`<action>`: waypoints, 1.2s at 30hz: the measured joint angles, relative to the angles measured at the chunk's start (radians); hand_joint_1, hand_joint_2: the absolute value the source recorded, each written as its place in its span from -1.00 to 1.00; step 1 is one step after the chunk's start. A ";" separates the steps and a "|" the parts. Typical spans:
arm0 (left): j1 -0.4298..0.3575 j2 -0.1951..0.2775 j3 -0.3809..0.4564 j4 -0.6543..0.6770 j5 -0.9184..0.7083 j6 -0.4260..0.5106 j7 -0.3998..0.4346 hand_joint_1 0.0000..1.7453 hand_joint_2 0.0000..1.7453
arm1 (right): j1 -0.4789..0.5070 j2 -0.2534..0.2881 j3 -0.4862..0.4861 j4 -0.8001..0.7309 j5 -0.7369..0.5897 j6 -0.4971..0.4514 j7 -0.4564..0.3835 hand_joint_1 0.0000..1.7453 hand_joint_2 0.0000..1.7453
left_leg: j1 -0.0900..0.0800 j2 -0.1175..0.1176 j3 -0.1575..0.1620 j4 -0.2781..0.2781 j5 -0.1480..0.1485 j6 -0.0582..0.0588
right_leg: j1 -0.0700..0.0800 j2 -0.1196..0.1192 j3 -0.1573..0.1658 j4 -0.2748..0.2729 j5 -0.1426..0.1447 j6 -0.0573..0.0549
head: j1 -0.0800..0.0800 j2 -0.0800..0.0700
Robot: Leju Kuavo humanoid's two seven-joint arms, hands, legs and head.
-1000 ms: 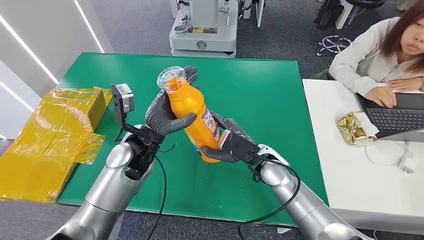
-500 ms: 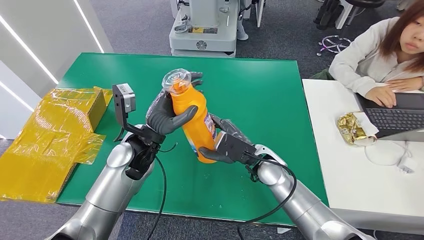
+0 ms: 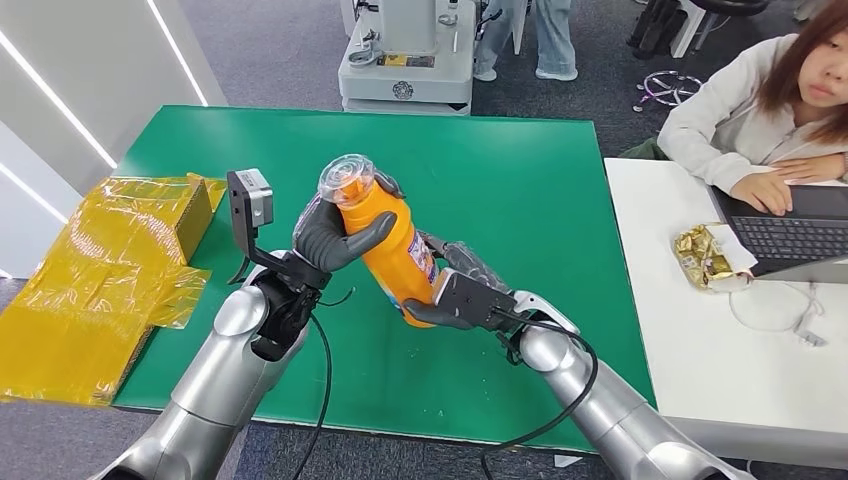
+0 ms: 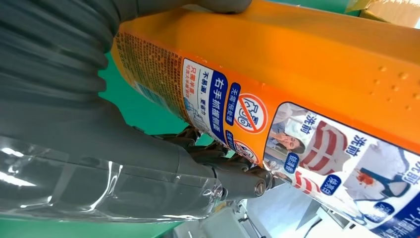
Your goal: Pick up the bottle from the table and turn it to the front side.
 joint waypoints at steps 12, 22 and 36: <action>-0.003 0.004 -0.005 0.001 -0.136 0.037 -0.020 1.00 1.00 | -0.006 -0.010 0.007 0.000 -0.047 -0.017 0.006 -1.00 1.00 | 0.000 0.000 0.000 0.000 0.000 0.000 | 0.000 0.000 0.000 0.000 0.000 0.000 | 0.000 0.000; -0.187 0.062 -0.005 0.167 -1.023 0.428 -0.107 1.00 1.00 | 0.067 -0.088 -0.064 -0.068 -0.045 -0.024 -0.030 -1.00 1.00 | 0.000 0.000 0.000 0.000 0.000 0.000 | 0.000 0.000 0.000 0.000 0.001 0.000 | 0.000 0.000; -0.247 0.125 -0.032 0.295 -1.523 0.623 -0.007 1.00 1.00 | 0.204 -0.145 -0.182 -0.268 0.035 -0.017 -0.064 -1.00 1.00 | 0.000 0.001 0.000 0.000 0.000 0.000 | 0.000 0.001 -0.001 0.000 0.001 0.000 | 0.000 0.000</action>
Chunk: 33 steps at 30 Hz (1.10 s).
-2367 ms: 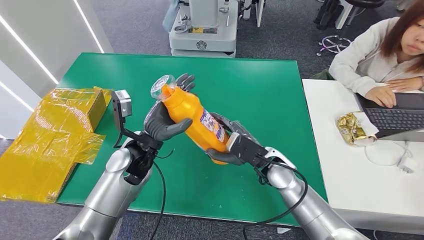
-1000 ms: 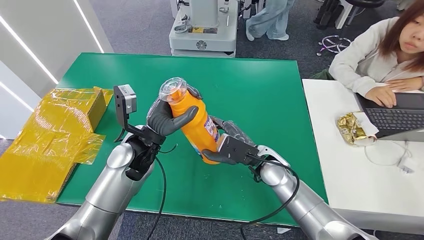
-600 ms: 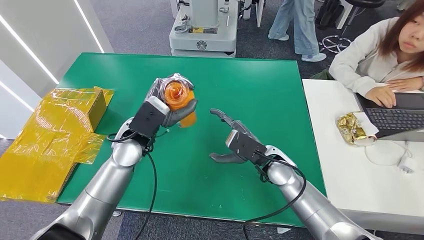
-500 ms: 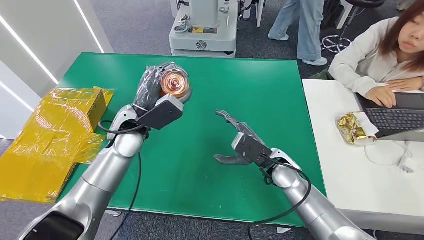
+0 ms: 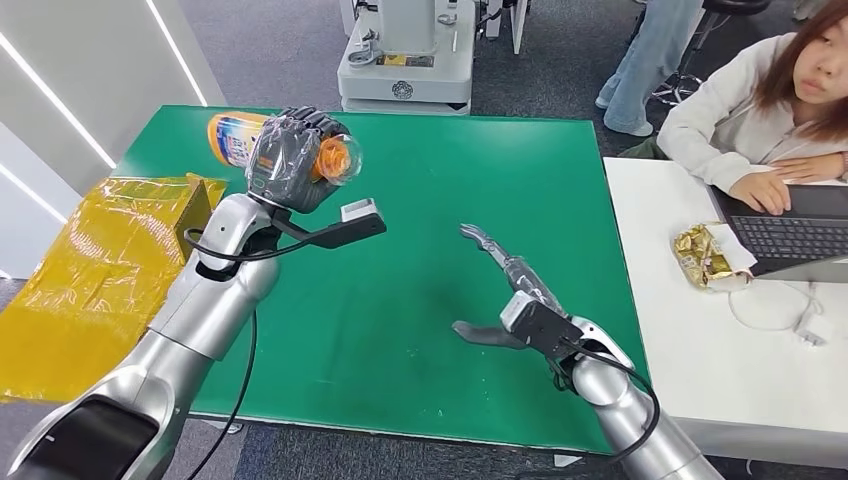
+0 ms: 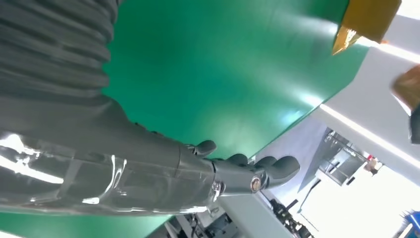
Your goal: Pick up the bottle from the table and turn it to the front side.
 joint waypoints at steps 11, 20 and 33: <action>-0.021 0.027 -0.057 0.030 -0.209 0.020 0.070 1.00 1.00 | 0.053 -0.030 -0.042 -0.097 0.005 -0.010 -0.005 -1.00 1.00 | 0.000 0.000 0.000 0.000 0.000 0.000 | 0.000 0.001 0.000 0.000 0.000 0.000 | 0.000 0.000; -0.003 0.062 -0.096 0.013 -0.428 -0.052 0.225 1.00 1.00 | 0.149 -0.040 -0.109 -0.191 0.064 -0.028 0.007 -1.00 1.00 | 0.000 0.001 0.000 0.000 0.000 0.000 | 0.000 0.001 0.000 0.000 0.000 0.000 | 0.000 0.000; 0.242 0.389 -0.285 -0.147 -0.430 -0.165 0.578 1.00 1.00 | 0.456 -0.068 -0.332 -0.425 0.129 -0.052 0.012 -1.00 1.00 | 0.000 0.003 -0.001 -0.002 -0.002 0.000 | 0.000 0.003 -0.002 0.000 -0.002 -0.001 | 0.000 0.000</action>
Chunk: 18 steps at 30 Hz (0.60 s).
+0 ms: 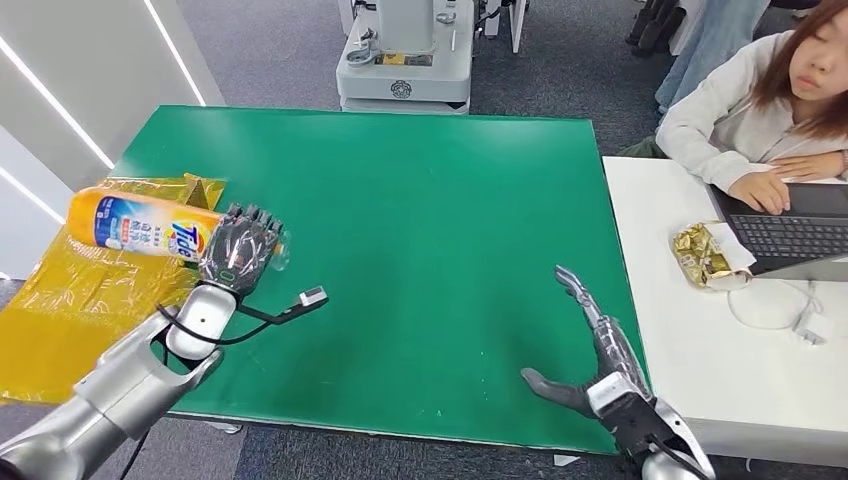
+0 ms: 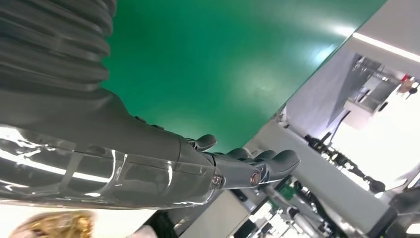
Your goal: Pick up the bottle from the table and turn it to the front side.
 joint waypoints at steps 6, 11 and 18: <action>0.077 0.069 -0.014 -0.005 0.000 -0.026 -0.018 1.00 1.00 | 0.096 0.002 -0.066 -0.095 0.026 0.002 0.019 -1.00 1.00 | 0.000 0.000 0.000 0.000 0.000 0.000 | 0.000 -0.001 0.001 0.000 0.000 0.000 | 0.000 0.000; 0.139 0.083 0.010 0.000 0.000 -0.023 -0.087 1.00 1.00 | 0.148 0.009 -0.101 -0.154 0.043 0.005 0.029 -1.00 1.00 | 0.000 0.000 0.000 0.000 0.000 0.000 | 0.000 -0.001 0.001 -0.001 0.000 0.000 | 0.000 0.000; 0.190 0.010 0.167 0.079 0.036 -0.007 -0.342 1.00 1.00 | 0.168 0.014 -0.117 -0.189 0.054 0.026 0.033 -1.00 1.00 | 0.000 0.000 0.000 0.000 0.000 0.000 | 0.000 0.000 0.001 -0.001 0.000 0.000 | 0.000 0.000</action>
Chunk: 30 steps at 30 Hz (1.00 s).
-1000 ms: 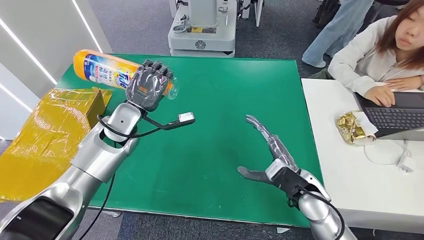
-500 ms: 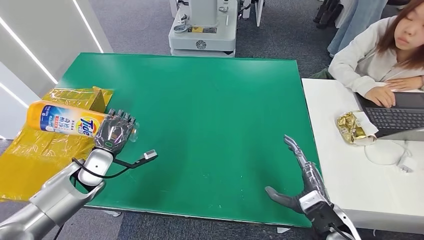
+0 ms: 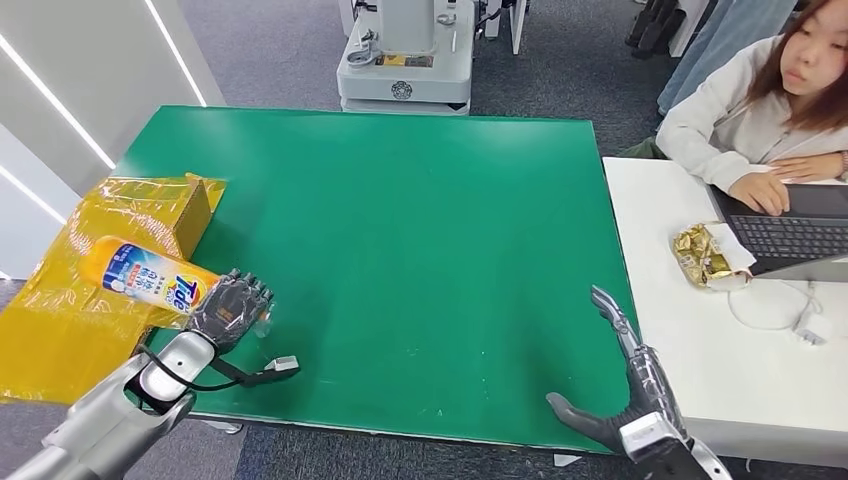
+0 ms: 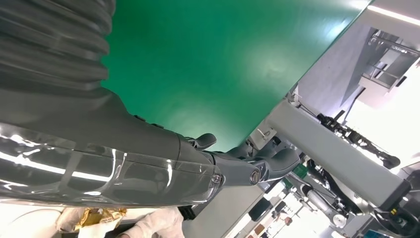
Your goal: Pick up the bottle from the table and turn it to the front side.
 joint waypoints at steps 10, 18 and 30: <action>-0.055 -0.095 0.185 0.241 0.161 0.005 -0.108 1.00 1.00 | -0.064 0.000 0.012 0.026 -0.001 0.033 -0.010 -1.00 1.00 | 0.000 0.000 0.001 0.000 0.001 -0.001 | 0.000 0.000 0.001 0.001 0.000 0.000 | 0.000 0.000; -0.119 -0.134 0.254 0.397 0.216 0.054 -0.119 -0.63 1.00 | -0.112 0.000 0.036 0.050 -0.012 0.043 -0.014 -1.00 1.00 | 0.000 0.000 0.003 0.000 0.001 -0.001 | 0.000 0.000 0.003 0.001 0.000 0.000 | 0.000 0.000; -0.158 -0.167 0.273 0.462 0.225 0.112 -0.146 -1.00 1.00 | -0.139 -0.002 0.066 0.075 -0.020 0.047 -0.016 -1.00 1.00 | 0.000 -0.001 0.007 0.000 0.001 -0.001 | 0.000 -0.001 0.007 0.001 0.000 0.000 | 0.000 0.000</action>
